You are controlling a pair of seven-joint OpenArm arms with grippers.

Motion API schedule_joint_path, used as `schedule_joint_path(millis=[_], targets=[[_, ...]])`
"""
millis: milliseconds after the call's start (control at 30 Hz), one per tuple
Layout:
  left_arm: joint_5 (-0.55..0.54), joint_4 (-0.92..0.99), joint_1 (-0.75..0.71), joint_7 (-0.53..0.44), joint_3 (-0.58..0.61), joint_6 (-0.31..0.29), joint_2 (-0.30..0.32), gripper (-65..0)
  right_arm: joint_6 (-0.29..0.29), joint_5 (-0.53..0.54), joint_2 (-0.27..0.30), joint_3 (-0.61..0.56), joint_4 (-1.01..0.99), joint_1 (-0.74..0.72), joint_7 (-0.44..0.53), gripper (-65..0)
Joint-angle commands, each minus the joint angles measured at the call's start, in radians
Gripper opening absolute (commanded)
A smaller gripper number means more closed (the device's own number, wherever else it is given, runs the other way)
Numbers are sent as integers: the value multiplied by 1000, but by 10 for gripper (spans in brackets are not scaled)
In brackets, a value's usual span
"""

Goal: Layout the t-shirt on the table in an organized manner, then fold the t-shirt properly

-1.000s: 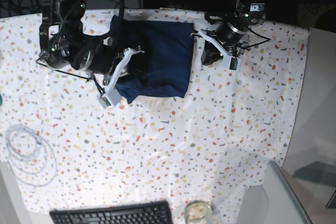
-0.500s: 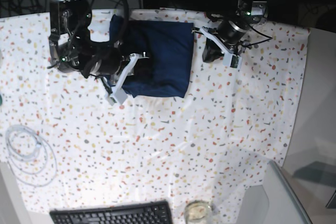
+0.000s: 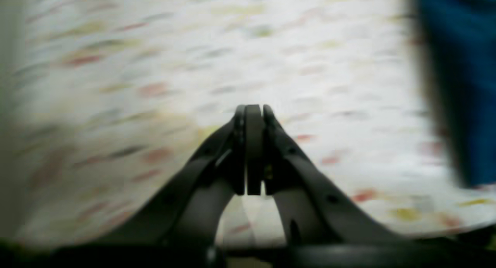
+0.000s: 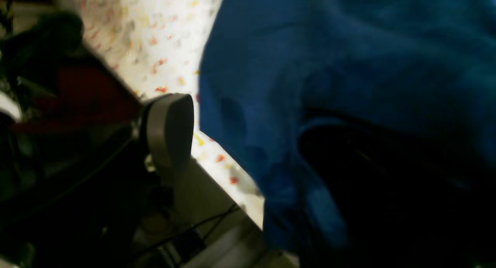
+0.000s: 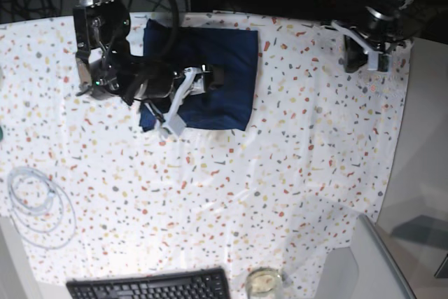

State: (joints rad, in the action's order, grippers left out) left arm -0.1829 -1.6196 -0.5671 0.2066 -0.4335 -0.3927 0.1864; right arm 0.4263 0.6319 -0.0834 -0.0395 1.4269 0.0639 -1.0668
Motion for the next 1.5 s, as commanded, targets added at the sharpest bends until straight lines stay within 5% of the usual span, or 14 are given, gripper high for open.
schedule_joint_path(millis=[0,233,400,533,767,933,1000,1200,1467], targets=[[-8,-25,-6,-28,-38,-1,11,-650,6,27,-5,-21,21,-26,17,-215],[-8,-15,-11,-26,-229,-82,-1,-650,-5,22,-9,-148,16,-66,17,-213],[-8,-12,-3,-26,-287,-137,-24,-650,-137,24,-5,-236,21,-82,17,-212],[-8,23,12,-26,-287,-139,-29,-650,-142,27,-5,-299,22,-111,1,-216],[-8,77,26,-26,-291,-139,-26,-650,-142,29,-9,-303,182,-138,-181,-216],[-8,78,26,-26,-291,-139,-23,-650,-143,21,63,-242,317,-131,-189,-221],[-8,78,26,-26,-291,-139,-23,-650,-143,19,98,-225,315,-123,-143,-264],[-8,71,26,-26,-291,-139,-26,-650,-143,19,227,-233,193,-117,15,-593],[-8,71,26,-26,-290,-139,-26,-650,-142,21,238,-339,153,-91,26,-593]])
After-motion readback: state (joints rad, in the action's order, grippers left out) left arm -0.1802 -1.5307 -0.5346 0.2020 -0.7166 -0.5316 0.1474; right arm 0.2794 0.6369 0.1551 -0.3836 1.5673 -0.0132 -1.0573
